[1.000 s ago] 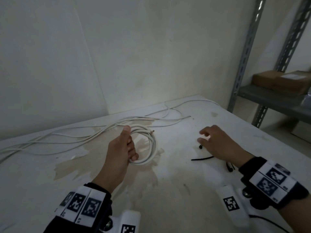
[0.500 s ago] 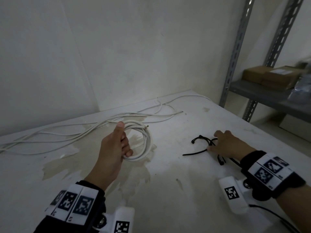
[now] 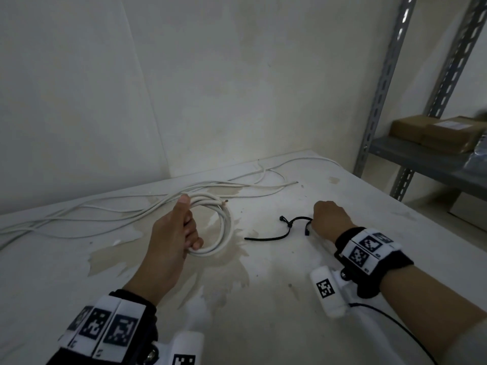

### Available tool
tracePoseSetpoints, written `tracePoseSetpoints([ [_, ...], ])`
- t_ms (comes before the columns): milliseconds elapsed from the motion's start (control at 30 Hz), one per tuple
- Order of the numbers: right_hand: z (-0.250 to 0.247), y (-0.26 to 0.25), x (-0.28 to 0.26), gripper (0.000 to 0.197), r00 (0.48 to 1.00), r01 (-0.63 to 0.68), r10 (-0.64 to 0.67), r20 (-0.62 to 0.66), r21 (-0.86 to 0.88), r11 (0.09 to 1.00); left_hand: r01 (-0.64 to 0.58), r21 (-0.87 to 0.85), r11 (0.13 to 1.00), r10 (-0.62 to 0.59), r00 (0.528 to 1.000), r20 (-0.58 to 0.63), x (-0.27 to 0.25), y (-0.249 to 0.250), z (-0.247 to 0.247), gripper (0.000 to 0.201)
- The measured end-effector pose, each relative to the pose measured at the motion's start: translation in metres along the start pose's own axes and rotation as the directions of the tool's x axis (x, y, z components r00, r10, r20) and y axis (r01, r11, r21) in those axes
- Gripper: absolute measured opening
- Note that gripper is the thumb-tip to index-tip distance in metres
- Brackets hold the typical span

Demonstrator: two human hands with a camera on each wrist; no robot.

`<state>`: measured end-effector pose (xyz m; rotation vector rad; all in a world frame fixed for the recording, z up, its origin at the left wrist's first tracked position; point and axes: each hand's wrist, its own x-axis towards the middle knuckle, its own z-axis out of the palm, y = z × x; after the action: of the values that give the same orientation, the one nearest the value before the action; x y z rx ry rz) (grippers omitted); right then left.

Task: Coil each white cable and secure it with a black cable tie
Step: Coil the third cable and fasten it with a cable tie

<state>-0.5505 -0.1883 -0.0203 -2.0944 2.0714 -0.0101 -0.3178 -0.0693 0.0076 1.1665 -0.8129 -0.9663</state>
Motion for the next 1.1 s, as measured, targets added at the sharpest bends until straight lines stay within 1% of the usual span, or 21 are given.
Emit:
tracePoseSetpoints([
  [100,-0.004,-0.007,-0.006,0.017,0.999,0.007,-0.007,-0.041,-0.017,1.000,-0.005,0.002,1.000,0.005,1.000,-0.007,-0.001,0.003,-0.009,0.040],
  [167,-0.006,-0.012,-0.013,0.022,0.995,0.048,-0.049,-0.083,-0.018,0.999,-0.005,-0.002,1.000,0.005,1.000,-0.016,-0.001,0.005,-0.013,0.040],
  [200,-0.006,-0.017,-0.017,0.022,0.991,0.080,-0.079,-0.109,0.004,0.997,-0.004,-0.004,1.000,0.004,1.000,-0.022,-0.002,0.005,-0.014,0.040],
  [233,-0.007,-0.022,-0.023,0.020,0.983,0.121,-0.113,-0.144,0.049,0.991,-0.005,-0.007,1.000,0.005,1.000,-0.028,-0.002,0.006,-0.015,0.040],
  [300,-0.008,-0.039,-0.037,0.015,0.955,0.234,-0.180,-0.237,0.227,0.945,-0.004,-0.016,1.000,0.003,0.999,-0.044,-0.003,0.007,-0.017,0.041],
  [333,-0.009,-0.050,-0.045,0.014,0.936,0.303,-0.208,-0.285,0.346,0.888,-0.002,-0.023,1.000,0.000,0.998,-0.056,-0.004,0.008,-0.019,0.041],
  [400,-0.010,-0.074,-0.066,0.013,0.896,0.427,-0.249,-0.368,0.560,0.710,0.002,-0.028,1.000,-0.004,0.996,-0.089,-0.006,0.010,-0.025,0.041],
  [467,-0.012,-0.097,-0.089,0.018,0.858,0.514,-0.320,-0.403,0.681,0.521,-0.009,-0.023,1.000,0.005,0.991,-0.135,-0.008,0.011,-0.033,0.042],
  [500,-0.011,-0.108,-0.100,0.022,0.840,0.534,-0.377,-0.390,0.716,0.450,-0.015,-0.027,1.000,0.010,0.987,-0.161,-0.009,0.012,-0.037,0.042],
  [533,-0.009,-0.118,-0.107,0.024,0.825,0.538,-0.437,-0.359,0.735,0.412,-0.018,-0.034,0.999,0.011,0.982,-0.187,-0.011,0.013,-0.041,0.041],
  [600,-0.002,-0.139,-0.118,0.024,0.808,0.523,-0.516,-0.285,0.749,0.407,-0.028,-0.061,0.998,0.012,0.970,-0.244,-0.013,0.016,-0.048,0.041],
  [633,0.001,-0.148,-0.121,0.021,0.811,0.508,-0.524,-0.259,0.757,0.411,-0.037,-0.073,0.997,0.016,0.962,-0.273,-0.015,0.017,-0.051,0.041],
  [733,0.010,-0.173,-0.124,0.021,0.858,0.413,-0.465,-0.218,0.831,0.372,-0.078,-0.067,0.995,0.049,0.934,-0.355,-0.019,0.018,-0.058,0.042],
  [833,0.013,-0.192,-0.127,0.024,0.894,0.325,-0.407,-0.187,0.896,0.304,-0.153,-0.020,0.988,0.131,0.900,-0.416,-0.022,0.016,-0.063,0.044],
  [933,0.013,-0.209,-0.130,0.025,0.901,0.289,-0.399,-0.172,0.922,0.256,-0.232,0.071,0.970,0.240,0.867,-0.438,-0.023,0.012,-0.071,0.045],
  [1033,0.015,-0.222,-0.132,0.026,0.902,0.272,-0.396,-0.171,0.938,0.213,-0.299,0.195,0.934,0.355,0.835,-0.420,-0.026,0.009,-0.078,0.043],
  [1100,0.014,-0.226,-0.133,0.029,0.901,0.262,-0.393,-0.182,0.952,0.161,-0.306,0.201,0.931,0.363,0.835,-0.414,-0.028,0.009,-0.083,0.042],
])
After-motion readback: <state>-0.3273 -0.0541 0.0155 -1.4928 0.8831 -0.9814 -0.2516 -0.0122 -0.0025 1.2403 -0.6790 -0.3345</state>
